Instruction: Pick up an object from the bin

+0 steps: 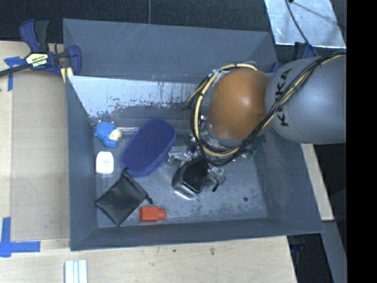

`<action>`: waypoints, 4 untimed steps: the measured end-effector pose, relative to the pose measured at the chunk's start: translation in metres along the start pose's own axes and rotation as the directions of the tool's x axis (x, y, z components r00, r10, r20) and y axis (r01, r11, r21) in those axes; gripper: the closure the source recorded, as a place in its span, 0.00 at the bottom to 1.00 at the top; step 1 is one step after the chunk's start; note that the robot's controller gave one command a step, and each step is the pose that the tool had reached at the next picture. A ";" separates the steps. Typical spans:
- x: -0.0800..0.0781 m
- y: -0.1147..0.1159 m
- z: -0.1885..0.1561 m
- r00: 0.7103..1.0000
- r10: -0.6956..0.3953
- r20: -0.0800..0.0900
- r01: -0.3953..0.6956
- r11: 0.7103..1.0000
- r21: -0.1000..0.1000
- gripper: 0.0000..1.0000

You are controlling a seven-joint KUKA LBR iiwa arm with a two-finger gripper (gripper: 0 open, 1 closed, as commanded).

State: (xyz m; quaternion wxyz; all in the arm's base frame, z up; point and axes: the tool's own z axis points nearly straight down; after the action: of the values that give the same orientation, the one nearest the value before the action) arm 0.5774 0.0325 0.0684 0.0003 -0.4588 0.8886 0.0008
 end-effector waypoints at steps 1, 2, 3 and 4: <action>0.000 -0.001 0.000 1.000 0.004 0.002 -0.004 1.000 0.000 0.00; 0.000 -0.001 -0.002 1.000 0.005 0.002 -0.005 1.000 0.002 1.00; 0.000 -0.002 -0.057 1.000 0.008 0.001 -0.008 1.000 0.003 1.00; 0.000 -0.001 -0.099 1.000 0.011 0.000 -0.011 1.000 0.002 1.00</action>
Offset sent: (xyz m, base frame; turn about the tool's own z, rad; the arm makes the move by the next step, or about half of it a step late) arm 0.0000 0.0000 0.0000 0.0000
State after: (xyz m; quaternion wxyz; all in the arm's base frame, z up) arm 0.5788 0.0316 0.1671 0.0007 -0.4540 0.8910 0.0000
